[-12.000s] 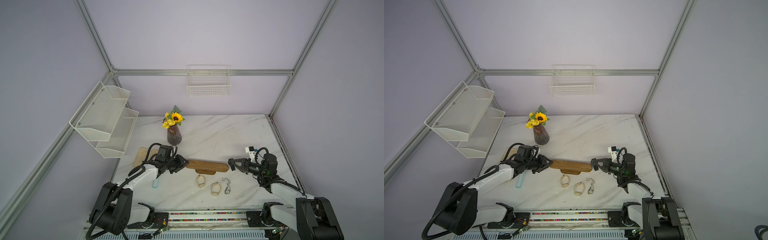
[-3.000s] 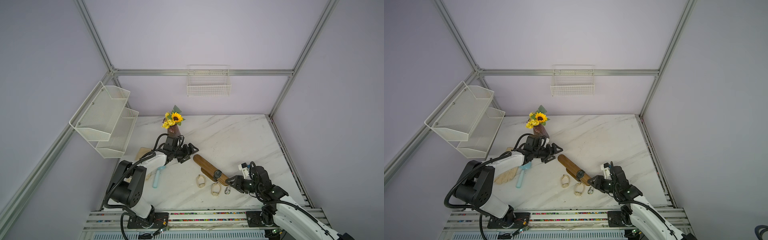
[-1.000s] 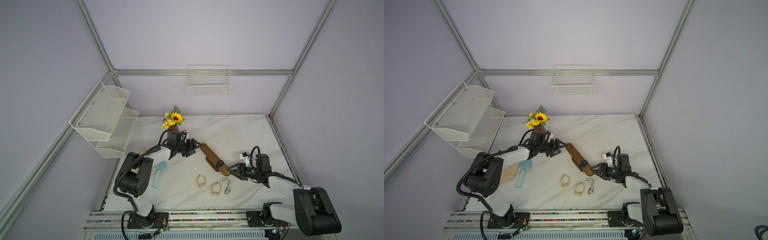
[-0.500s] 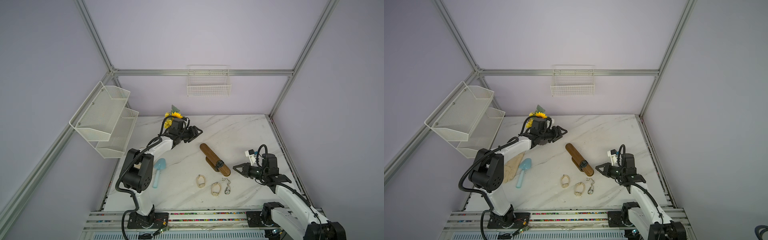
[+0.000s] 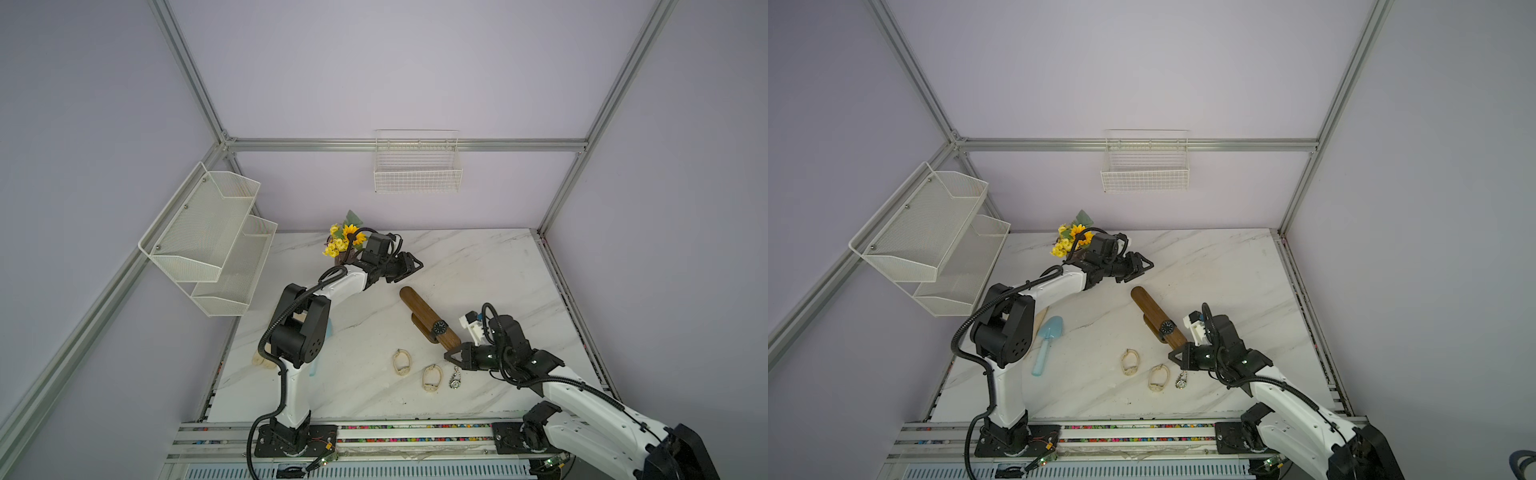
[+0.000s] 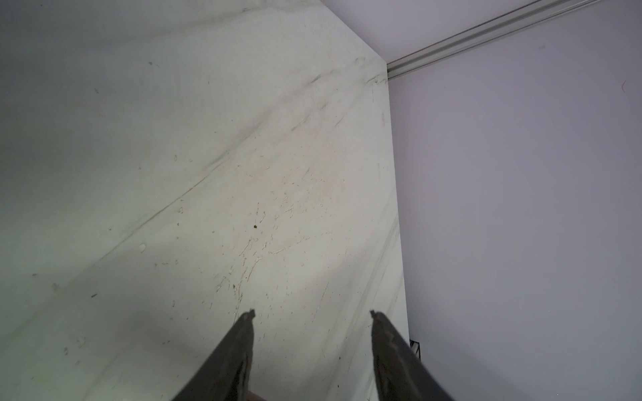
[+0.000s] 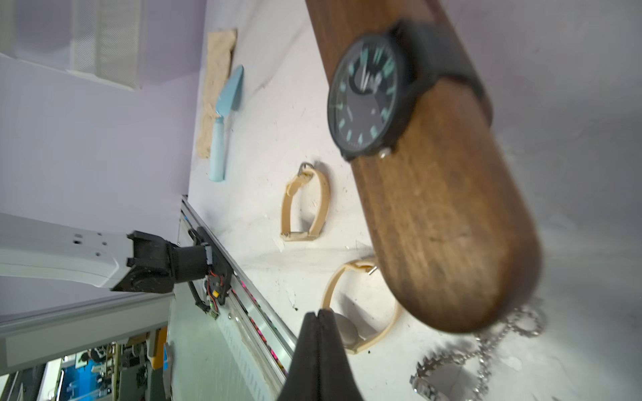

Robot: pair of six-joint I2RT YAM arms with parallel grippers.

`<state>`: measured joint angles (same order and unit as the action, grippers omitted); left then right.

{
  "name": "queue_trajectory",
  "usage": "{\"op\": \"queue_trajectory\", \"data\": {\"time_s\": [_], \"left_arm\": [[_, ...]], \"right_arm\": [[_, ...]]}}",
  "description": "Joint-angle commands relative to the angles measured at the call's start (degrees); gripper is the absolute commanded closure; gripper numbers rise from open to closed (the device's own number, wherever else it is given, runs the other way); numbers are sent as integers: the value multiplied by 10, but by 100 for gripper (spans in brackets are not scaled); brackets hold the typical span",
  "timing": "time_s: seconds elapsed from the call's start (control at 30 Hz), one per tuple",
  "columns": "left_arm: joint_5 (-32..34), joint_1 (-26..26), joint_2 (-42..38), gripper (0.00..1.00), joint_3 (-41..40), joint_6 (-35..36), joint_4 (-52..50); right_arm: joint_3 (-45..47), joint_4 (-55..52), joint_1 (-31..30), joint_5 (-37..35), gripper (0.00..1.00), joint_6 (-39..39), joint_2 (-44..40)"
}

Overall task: Place watch on stand
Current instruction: Adjust the stand at the center of the board.

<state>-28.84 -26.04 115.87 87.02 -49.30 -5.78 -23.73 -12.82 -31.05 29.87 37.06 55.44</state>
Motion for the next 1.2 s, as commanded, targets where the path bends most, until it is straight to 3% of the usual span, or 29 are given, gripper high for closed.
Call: {"op": "queue_trajectory", "data": {"time_s": [0.0, 0.47, 1.17], "left_arm": [[5, -2, 15, 47, 45, 25, -12], [-8, -6, 24, 48, 26, 22, -17], [1, -7, 16, 49, 18, 21, -18]], "right_arm": [[-17, 39, -29, -75, 100, 22, 29], [-38, 19, -17, -132, 100, 1, 67], [-94, -31, 122, -104, 100, -100, 141]]}}
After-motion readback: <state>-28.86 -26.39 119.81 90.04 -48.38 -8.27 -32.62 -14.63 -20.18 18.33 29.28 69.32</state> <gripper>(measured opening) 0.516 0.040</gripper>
